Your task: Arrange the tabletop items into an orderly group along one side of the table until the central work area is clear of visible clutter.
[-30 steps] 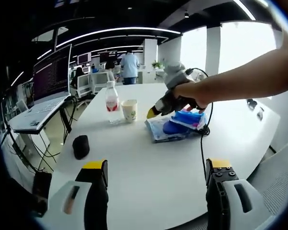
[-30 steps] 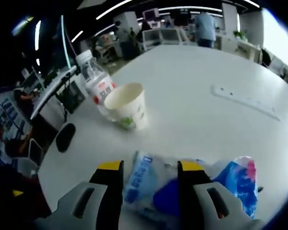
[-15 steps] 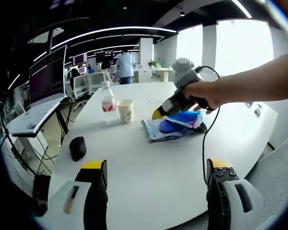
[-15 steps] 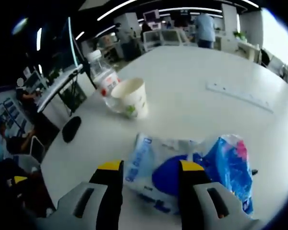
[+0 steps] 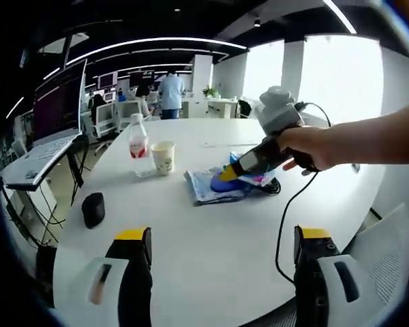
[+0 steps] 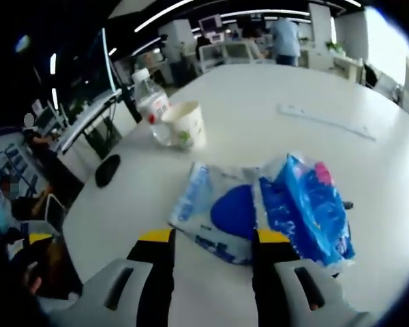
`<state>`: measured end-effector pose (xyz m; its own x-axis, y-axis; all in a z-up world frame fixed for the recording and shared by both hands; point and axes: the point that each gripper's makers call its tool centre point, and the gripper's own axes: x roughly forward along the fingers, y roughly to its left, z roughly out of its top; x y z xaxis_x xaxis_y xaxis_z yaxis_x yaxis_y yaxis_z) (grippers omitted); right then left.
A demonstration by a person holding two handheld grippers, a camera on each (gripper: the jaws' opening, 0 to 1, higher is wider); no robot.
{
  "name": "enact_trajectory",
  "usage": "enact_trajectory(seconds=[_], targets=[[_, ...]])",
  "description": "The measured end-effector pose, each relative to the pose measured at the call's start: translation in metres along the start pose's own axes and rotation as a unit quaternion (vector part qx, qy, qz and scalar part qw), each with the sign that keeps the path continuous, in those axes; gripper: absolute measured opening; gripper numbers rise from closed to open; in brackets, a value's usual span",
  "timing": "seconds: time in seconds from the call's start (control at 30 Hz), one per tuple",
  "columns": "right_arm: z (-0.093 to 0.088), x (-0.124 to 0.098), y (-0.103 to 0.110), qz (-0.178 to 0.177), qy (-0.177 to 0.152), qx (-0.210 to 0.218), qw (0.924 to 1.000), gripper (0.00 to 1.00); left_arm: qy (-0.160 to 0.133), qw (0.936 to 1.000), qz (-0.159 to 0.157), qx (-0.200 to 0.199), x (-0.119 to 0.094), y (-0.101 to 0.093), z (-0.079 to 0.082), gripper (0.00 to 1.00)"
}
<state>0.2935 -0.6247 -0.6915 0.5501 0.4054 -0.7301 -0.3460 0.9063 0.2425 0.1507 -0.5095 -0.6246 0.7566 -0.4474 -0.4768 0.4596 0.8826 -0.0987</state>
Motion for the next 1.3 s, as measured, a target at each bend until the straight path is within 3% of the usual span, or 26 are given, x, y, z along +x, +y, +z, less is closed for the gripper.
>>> enact_trajectory(seconds=[0.5,0.93,1.3], targets=[[-0.023,-0.035,-0.023,-0.019,-0.010,0.025,0.9994,0.42,0.003,0.9993,-0.032,0.018,0.013,-0.016,0.009,0.88],[-0.026,-0.066,-0.039,-0.035,-0.035,0.053,0.9974,0.42,0.007,0.9973,-0.061,0.040,0.022,-0.030,0.013,0.89],[-0.032,-0.079,-0.059,-0.057,-0.050,0.090,0.9930,0.42,0.010,0.9949,-0.080,0.060,0.034,-0.037,0.020,0.91]])
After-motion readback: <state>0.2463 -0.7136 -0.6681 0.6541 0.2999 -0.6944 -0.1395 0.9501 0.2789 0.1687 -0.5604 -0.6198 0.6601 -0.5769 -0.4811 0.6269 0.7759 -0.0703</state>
